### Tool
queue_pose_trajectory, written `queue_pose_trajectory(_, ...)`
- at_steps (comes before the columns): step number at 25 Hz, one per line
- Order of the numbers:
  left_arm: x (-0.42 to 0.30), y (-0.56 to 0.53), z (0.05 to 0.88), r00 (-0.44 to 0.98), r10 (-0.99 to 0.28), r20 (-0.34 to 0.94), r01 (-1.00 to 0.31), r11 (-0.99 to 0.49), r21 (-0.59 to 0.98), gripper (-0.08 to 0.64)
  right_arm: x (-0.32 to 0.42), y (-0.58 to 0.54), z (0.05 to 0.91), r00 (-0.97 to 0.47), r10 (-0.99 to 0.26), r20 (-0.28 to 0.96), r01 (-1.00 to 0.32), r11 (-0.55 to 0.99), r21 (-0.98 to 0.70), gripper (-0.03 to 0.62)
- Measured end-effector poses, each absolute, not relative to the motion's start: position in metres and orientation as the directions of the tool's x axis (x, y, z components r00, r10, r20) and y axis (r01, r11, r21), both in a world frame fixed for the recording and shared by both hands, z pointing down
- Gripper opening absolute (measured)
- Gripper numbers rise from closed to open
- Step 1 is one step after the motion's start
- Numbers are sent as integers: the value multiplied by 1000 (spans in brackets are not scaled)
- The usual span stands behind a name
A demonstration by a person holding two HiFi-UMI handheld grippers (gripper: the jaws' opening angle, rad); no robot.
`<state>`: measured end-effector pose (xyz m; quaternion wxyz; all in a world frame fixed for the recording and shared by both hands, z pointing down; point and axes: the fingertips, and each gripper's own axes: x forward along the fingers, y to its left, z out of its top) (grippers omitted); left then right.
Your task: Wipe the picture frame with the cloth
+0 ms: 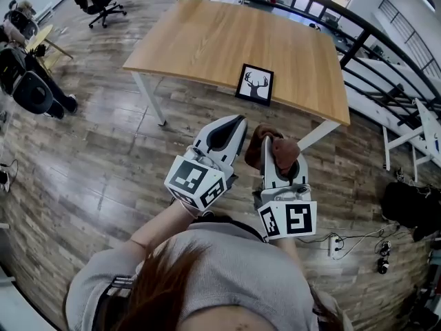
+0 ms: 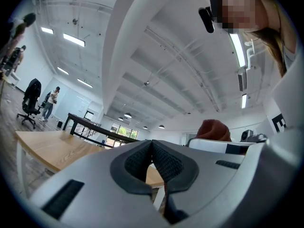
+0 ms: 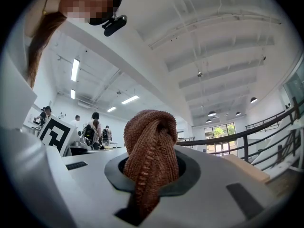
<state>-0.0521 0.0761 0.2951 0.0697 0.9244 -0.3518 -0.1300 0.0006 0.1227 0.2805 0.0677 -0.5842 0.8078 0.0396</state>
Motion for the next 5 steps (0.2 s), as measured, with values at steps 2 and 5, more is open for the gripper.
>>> queue_pose_trajectory(2,-53,76,296,722,-666,-190,-627,-745,228,8,-1,122,281,-309,-938,-154,-949,315,-15,74)
queue_pose_trajectory(5,-56,76,294,727,-658,-197,-614,-751,244,8,-4,120,279,-313,-937,-158,-948,319,-12,74)
